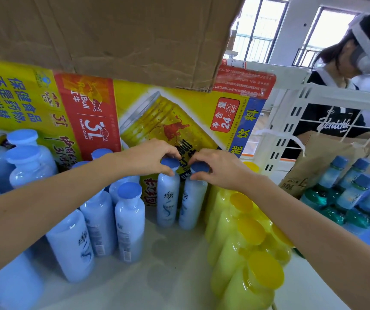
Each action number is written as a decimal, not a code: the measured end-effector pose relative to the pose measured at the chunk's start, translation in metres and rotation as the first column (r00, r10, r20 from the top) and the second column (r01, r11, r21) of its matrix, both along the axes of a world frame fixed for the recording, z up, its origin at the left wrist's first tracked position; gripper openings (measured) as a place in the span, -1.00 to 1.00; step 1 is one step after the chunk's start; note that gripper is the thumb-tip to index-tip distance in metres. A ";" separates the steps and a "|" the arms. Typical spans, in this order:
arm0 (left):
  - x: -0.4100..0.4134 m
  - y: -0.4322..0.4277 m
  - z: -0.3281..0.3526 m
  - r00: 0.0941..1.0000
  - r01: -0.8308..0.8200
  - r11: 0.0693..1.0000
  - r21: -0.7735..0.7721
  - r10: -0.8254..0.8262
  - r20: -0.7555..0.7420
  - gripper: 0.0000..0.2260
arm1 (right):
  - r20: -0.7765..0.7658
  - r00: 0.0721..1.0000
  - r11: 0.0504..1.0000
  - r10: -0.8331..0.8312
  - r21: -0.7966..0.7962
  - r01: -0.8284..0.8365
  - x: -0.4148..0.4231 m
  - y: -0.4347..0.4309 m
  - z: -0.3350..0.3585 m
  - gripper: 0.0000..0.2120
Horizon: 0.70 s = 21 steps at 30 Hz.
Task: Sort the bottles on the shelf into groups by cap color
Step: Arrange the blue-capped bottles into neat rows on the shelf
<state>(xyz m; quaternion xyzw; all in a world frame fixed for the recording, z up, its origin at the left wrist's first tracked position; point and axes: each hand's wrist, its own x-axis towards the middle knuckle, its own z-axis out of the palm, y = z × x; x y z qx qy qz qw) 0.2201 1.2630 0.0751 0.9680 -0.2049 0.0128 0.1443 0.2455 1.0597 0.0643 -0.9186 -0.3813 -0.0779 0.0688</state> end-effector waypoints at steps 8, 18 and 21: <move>0.000 -0.006 -0.002 0.999 0.000 1.000 -0.001 0.000 0.035 -0.69 | -0.064 0.997 0.999 0.049 0.010 -0.048 0.001 -0.003 0.004 -0.69; 0.000 -0.016 -0.003 0.999 0.030 0.998 -0.055 -0.027 0.045 -0.72 | 0.179 0.984 0.978 -0.002 -0.204 0.039 -0.008 0.000 0.010 -0.63; 0.001 -0.020 -0.002 0.999 0.026 0.997 -0.072 -0.022 0.050 -0.73 | 0.193 0.981 0.975 0.000 -0.216 0.042 -0.008 0.000 0.013 -0.64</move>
